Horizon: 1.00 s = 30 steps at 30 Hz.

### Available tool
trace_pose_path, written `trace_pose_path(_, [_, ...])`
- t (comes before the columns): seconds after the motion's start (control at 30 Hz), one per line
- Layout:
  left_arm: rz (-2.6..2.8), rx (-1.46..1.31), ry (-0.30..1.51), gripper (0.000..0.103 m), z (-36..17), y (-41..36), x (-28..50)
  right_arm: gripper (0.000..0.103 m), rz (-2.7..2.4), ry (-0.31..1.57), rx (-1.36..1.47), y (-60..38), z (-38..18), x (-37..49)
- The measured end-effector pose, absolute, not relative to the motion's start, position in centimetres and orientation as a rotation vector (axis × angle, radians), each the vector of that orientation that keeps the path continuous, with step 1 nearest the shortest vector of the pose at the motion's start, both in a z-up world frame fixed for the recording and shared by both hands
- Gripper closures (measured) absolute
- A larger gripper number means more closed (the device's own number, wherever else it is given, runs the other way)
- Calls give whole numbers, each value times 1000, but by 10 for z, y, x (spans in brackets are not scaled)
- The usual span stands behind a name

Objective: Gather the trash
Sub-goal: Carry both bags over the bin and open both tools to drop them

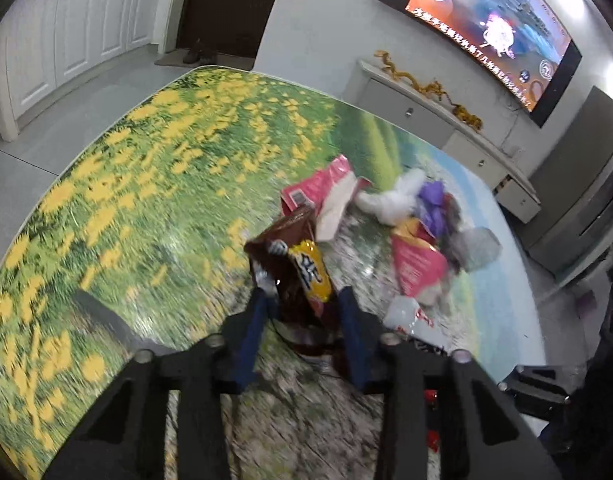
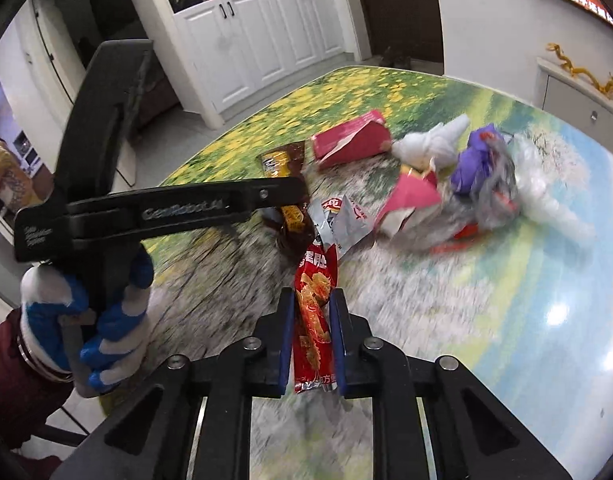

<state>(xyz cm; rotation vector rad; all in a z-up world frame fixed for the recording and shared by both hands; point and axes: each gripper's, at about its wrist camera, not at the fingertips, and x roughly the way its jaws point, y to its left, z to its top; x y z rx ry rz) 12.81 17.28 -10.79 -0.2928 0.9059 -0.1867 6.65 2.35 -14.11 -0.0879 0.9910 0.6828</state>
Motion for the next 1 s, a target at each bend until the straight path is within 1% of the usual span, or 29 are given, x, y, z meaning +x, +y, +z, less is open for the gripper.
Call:
trace_pose_path(0.03, [-187, -290, 900, 77, -107, 172, 124, 88, 683, 991, -77, 20, -140, 61])
trace_pose_path(0.07, [-186, -291, 895, 83, -105, 170, 119, 88, 681, 988, -65, 16, -138, 55])
trace_pose_path(0.13, [-186, -301, 888, 87, -102, 169, 109, 88, 679, 979, -42, 8, -134, 44])
trace_pose_path(0.33, [-176, -264, 829, 89, -77, 161, 69, 89, 640, 921, 3, -26, -113, 8])
trace_pose_path(0.53, [-220, -208, 770, 89, -41, 133, 37, 89, 544, 856, 70, -80, -98, -22])
trace_pose_path(0.73, [-374, -143, 753, 89, -18, 61, 22, 89, 386, 813, 151, -159, -95, -55])
trace_pose_path(0.83, [-470, -94, 773, 89, -17, 10, 20, 89, 284, 802, 187, -206, -99, -72])
trace_pose_path(1.0, [-639, 5, 831, 89, -31, -89, 20, 89, 92, 817, 273, -293, -119, -98])
